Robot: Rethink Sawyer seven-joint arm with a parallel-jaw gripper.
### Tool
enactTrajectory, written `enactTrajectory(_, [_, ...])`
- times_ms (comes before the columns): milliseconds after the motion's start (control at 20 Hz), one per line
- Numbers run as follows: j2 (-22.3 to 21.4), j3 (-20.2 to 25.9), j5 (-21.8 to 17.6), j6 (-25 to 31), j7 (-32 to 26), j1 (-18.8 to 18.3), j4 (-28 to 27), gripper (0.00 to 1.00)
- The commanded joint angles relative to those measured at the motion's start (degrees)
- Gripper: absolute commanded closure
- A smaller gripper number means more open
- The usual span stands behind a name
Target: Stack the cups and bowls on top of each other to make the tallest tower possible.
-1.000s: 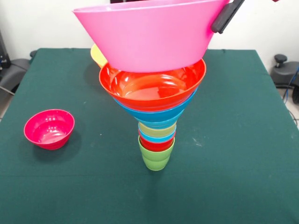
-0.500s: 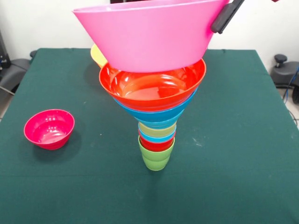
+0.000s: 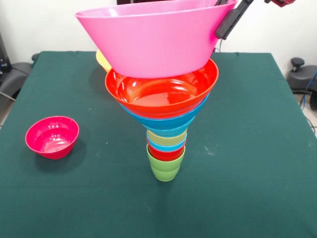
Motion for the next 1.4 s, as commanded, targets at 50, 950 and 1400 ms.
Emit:
enactTrajectory(50, [0.87, 6.69, -3.12, 4.65, -5.04, -0.14, 5.92, 1.00])
enactTrajectory(950, [3.44, 6.58, -2.89, 7.15, -5.54, 0.01, 2.11, 1.00])
enactTrajectory(1400, [3.11, 7.88, -2.37, 7.63, -6.91, -0.53, 2.67, 1.00])
